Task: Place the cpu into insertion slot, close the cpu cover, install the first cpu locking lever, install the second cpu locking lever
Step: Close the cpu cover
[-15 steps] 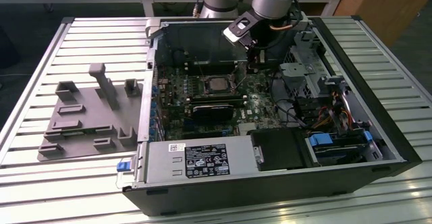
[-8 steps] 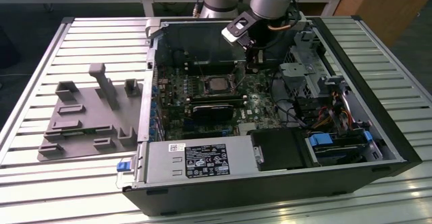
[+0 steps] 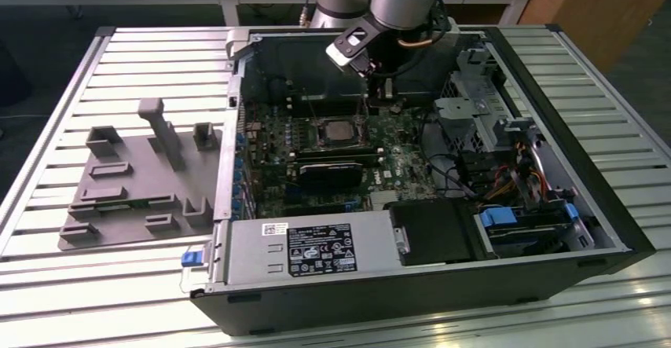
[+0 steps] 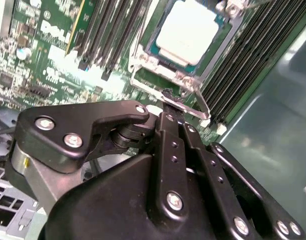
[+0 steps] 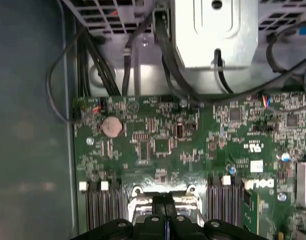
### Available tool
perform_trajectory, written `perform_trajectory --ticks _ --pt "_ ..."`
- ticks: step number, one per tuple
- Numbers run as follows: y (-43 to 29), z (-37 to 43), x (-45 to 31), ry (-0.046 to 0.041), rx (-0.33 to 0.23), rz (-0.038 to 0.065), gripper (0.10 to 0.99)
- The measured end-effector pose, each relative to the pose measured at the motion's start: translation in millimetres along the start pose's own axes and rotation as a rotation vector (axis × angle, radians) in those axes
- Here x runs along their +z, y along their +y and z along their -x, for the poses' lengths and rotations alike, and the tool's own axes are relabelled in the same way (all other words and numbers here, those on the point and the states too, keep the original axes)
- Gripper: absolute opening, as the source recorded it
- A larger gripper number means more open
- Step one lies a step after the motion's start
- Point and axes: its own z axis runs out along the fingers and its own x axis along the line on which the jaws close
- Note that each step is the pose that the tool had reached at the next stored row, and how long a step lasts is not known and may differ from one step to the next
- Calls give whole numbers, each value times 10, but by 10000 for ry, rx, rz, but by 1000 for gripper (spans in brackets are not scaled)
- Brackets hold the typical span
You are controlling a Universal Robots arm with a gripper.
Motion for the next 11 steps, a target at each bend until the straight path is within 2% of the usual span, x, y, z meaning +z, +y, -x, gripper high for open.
perform_trajectory --ticks 5,11 --pt "-64 3 4 0 0 5 102" --pt "-86 4 6 0 0 14 102"
